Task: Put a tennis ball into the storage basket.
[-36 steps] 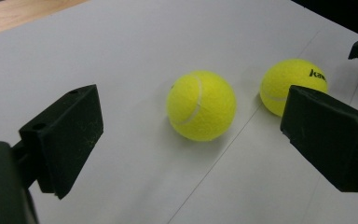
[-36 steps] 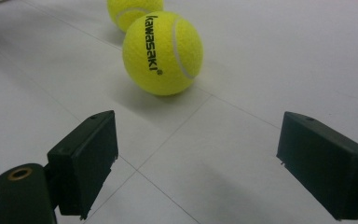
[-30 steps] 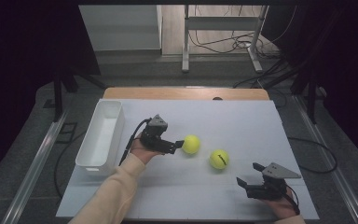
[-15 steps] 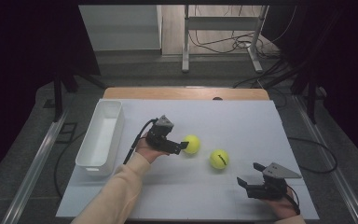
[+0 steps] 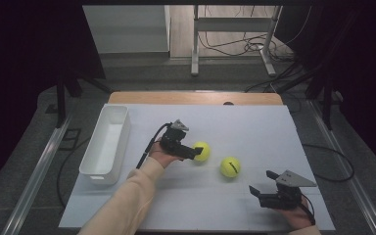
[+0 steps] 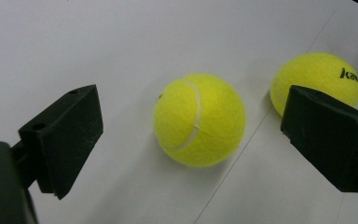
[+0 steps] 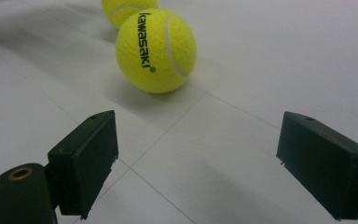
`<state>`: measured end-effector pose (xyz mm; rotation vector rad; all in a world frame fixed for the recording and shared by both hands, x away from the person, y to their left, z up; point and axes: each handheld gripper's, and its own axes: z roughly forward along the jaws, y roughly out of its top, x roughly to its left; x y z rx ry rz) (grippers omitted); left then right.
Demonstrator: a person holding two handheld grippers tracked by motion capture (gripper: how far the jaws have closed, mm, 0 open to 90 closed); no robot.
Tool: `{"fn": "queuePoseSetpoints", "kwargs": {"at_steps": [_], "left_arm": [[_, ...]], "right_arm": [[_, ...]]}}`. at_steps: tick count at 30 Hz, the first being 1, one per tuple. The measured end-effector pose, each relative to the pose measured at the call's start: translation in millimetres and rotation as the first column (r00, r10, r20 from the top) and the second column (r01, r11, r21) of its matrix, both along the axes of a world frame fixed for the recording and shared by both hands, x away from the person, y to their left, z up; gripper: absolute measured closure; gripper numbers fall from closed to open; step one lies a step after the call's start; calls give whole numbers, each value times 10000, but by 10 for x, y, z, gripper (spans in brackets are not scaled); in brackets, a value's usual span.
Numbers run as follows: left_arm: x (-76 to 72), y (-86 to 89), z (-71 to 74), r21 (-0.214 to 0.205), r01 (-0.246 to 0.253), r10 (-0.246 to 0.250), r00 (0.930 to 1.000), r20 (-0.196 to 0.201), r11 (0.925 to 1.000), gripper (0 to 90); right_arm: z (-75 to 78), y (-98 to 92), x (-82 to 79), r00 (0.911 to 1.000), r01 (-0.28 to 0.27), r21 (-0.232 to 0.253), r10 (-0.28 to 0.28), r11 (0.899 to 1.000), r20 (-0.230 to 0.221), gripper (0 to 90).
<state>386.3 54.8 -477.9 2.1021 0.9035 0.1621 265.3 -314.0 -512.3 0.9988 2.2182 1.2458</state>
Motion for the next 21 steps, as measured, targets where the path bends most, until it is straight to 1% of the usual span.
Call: {"fn": "queuePoseSetpoints", "kwargs": {"at_steps": [4, 7, 12, 21], "left_arm": [[22, -46, -25, 92, 20, -20, 10000, -80, 10000, 62], [51, -77, -44, 275, 47, -43, 9999, -142, 9996, 62], [82, -120, -82, 429, 47, -38, 9997, -227, 9991, 62], [133, -196, -184, 563, 82, -58, 9991, -416, 9984, 61]], "right_arm": [[0, -7, 3, 10000, 17, -10, -17, 10000, 9, 130], [-2, -6, 6, 10000, 6, -44, -6, 10000, 7, 130], [-3, -6, 7, 10000, -11, -67, 11, 10000, 5, 130], [-3, -13, 14, 10000, 18, -60, -18, 10000, 30, 130]]}}
